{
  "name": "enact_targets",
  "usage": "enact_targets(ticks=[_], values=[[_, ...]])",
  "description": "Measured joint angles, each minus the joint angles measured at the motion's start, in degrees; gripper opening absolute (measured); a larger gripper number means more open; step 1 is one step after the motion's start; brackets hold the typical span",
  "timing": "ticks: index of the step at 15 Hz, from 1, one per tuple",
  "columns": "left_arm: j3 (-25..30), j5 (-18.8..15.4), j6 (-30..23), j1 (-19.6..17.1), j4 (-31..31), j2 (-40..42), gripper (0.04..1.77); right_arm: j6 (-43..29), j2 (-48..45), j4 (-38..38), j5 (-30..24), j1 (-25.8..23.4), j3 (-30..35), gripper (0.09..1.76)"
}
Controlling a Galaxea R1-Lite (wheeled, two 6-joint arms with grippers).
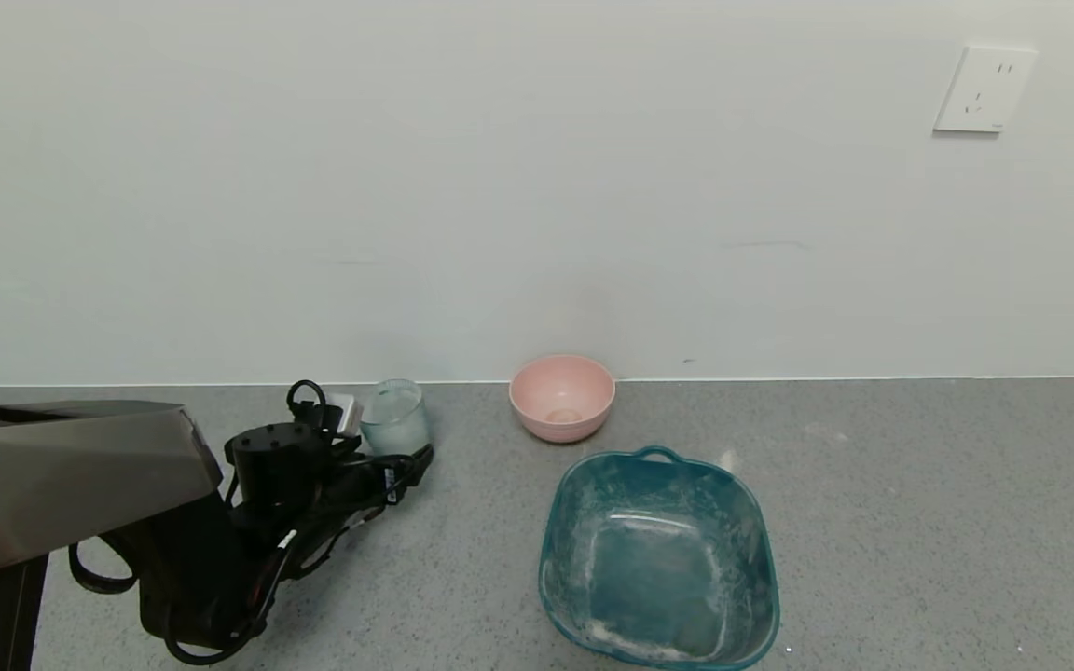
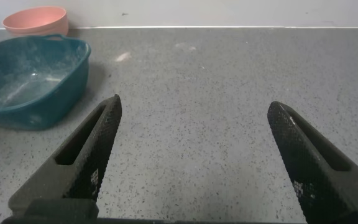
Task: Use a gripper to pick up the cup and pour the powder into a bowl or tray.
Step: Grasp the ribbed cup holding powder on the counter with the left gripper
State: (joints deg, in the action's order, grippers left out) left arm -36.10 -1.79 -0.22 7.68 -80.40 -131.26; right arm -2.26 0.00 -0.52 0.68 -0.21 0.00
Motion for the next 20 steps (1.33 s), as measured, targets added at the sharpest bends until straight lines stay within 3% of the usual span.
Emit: enact_targets(ticks=[20], values=[[-3.62,0.69,0.06,0.06,-2.76,-4.35,1.72,0.00,0.00,0.01,0.02,0.00,0.00,1.71]])
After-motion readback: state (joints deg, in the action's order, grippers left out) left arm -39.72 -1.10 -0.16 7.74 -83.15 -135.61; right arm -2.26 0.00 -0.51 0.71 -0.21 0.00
